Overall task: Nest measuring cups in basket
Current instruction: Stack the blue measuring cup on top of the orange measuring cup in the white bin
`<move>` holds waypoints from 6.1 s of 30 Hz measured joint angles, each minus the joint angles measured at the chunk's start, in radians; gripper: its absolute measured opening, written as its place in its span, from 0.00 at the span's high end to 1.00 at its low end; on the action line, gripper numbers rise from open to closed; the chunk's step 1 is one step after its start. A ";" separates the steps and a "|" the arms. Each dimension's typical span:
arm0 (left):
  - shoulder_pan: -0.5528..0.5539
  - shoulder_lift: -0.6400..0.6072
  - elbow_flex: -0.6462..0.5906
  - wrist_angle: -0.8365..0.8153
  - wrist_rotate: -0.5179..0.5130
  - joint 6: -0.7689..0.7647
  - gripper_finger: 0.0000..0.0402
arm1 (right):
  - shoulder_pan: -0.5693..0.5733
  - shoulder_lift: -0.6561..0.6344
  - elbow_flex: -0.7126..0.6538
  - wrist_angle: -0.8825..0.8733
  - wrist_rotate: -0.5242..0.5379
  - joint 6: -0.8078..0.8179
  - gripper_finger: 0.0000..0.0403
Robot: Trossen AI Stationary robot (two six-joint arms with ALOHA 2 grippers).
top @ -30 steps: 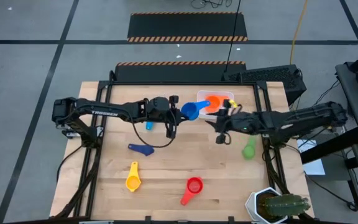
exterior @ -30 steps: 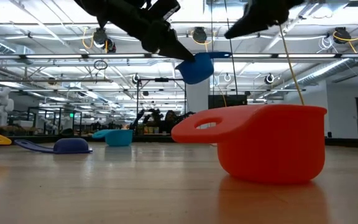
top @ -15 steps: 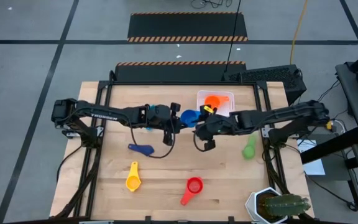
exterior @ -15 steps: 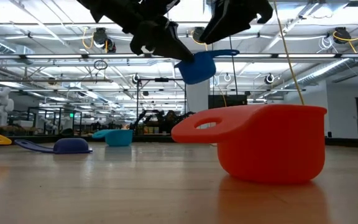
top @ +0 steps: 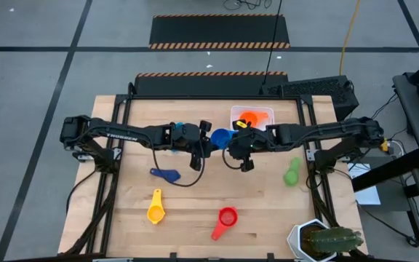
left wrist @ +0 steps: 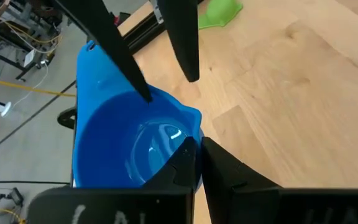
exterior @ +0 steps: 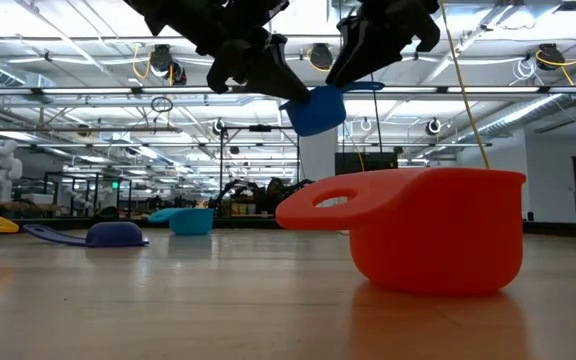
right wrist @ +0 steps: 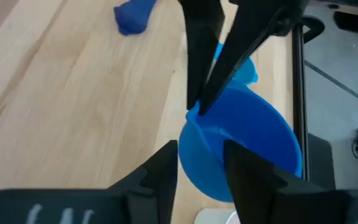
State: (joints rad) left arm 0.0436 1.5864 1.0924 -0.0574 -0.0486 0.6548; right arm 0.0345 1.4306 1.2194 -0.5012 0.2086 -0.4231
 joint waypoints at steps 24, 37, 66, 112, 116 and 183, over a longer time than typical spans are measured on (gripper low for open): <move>-0.003 0.001 0.000 0.003 0.010 0.028 0.98 | -0.023 0.057 0.000 0.015 -0.055 -0.120 0.98; -0.004 -0.002 0.002 0.079 -0.064 -0.116 0.71 | -0.032 0.057 -0.002 -0.022 -0.003 -0.115 1.00; 0.031 -0.026 0.001 -0.084 -0.216 -0.241 0.54 | -0.416 -0.018 -0.115 -0.143 -0.105 -0.395 1.00; 0.031 -0.026 0.001 -0.074 -0.215 -0.231 0.54 | -0.557 -0.018 -0.285 0.003 -0.128 -0.522 0.71; 0.031 -0.026 0.000 -0.073 -0.214 -0.231 0.54 | -0.532 -0.034 -0.285 -0.013 -0.125 -0.418 0.71; 0.031 -0.025 0.000 -0.046 -0.211 -0.216 0.54 | -0.549 0.008 -0.284 -0.114 0.140 -0.256 1.00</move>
State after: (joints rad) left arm 0.0744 1.5612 1.0927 -0.1036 -0.2594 0.4387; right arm -0.5142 1.4382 0.9356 -0.6155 0.3484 -0.6795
